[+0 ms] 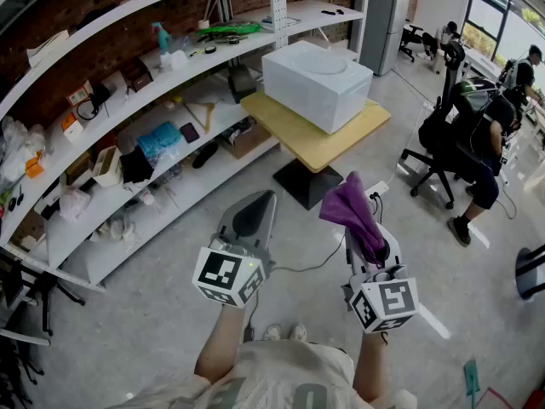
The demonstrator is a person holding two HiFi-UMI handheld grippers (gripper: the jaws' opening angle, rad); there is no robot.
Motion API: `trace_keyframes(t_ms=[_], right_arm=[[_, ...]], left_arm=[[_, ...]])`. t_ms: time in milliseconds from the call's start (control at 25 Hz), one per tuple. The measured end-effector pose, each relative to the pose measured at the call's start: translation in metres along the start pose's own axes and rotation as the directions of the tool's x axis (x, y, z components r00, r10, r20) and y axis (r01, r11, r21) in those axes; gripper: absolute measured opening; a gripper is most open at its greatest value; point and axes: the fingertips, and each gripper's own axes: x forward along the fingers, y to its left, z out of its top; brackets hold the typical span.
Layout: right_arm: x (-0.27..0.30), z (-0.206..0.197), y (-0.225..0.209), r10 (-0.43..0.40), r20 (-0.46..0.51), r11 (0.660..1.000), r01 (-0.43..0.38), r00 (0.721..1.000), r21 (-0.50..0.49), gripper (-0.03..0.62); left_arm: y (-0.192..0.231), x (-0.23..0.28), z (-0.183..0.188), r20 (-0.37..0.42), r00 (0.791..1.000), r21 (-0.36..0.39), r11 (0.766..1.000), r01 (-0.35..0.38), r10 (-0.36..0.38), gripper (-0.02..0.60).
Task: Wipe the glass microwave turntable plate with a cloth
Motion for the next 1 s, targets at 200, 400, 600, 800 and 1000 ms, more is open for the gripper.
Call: trace_keyframes(t_ms=[200, 400, 600, 800, 1000], right_arm=[[0.001, 0.002, -0.001, 0.002, 0.009, 1.0, -0.002, 1.0, -0.001, 0.066], [0.0, 0.003, 0.0, 0.007, 0.011, 1.0, -0.007, 1.0, -0.003, 0.066], [0.002, 0.004, 0.004, 0.034, 0.018, 0.999, -0.034, 0.999, 0.007, 0.066], [0.007, -0.002, -0.003, 0.062, 0.008, 0.998, -0.062, 0.998, -0.023, 0.066], [0.023, -0.014, -0.015, 0.087, 0.018, 0.996, -0.087, 0.996, -0.001, 0.066]], left_arm=[[-0.002, 0.002, 0.001, -0.005, 1.0, 0.011, 1.0, 0.0, 0.0, 0.002], [-0.002, 0.001, 0.001, -0.007, 1.0, 0.022, 1.0, -0.006, 0.006, 0.002], [0.001, 0.001, 0.0, -0.01, 1.0, 0.015, 1.0, -0.014, 0.014, 0.002], [0.004, 0.006, -0.008, -0.016, 0.999, 0.023, 0.999, -0.029, 0.029, 0.002], [0.017, 0.015, -0.017, 0.003, 0.998, 0.008, 0.998, -0.065, 0.064, 0.002]])
